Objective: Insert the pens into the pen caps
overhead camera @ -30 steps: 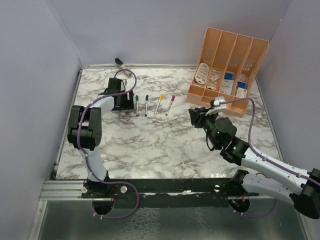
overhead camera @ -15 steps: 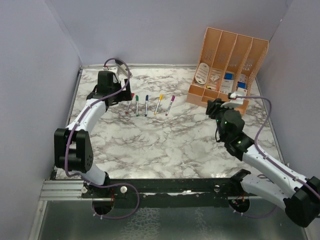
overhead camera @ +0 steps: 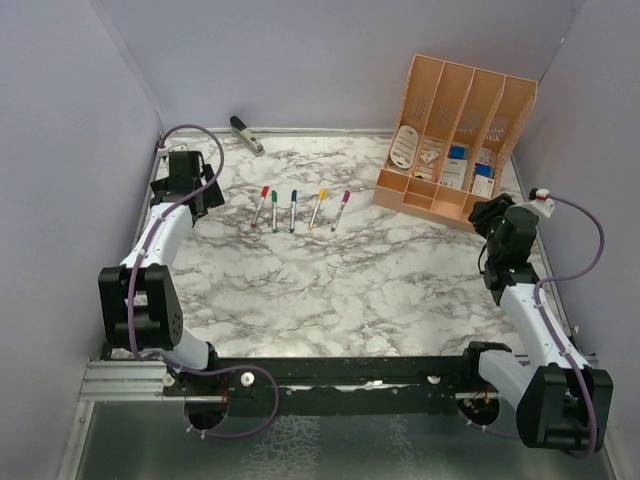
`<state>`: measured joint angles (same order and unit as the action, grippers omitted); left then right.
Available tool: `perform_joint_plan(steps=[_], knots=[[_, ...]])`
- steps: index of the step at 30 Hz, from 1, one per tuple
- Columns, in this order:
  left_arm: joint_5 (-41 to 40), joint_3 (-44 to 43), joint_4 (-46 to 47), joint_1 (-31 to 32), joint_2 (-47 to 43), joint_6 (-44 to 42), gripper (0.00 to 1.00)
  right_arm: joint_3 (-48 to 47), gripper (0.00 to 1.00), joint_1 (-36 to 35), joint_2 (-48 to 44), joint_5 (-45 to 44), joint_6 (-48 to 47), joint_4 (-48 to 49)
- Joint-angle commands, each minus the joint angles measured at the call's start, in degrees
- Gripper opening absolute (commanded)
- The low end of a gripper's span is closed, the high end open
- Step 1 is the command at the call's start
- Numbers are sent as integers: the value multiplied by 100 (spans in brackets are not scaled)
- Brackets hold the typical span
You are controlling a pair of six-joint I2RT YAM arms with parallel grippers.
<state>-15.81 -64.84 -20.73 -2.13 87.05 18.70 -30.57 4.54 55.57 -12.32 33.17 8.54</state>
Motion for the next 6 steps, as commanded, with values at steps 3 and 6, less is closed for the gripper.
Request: perform_joint_plan(steps=[3, 6], knots=[[-184, -12, -13, 11, -2, 65, 99, 102, 43, 12, -1, 257, 119, 1], [-12, 220, 336, 11, -220, 104, 99, 108, 43, 12, 7, 299, 122, 5]])
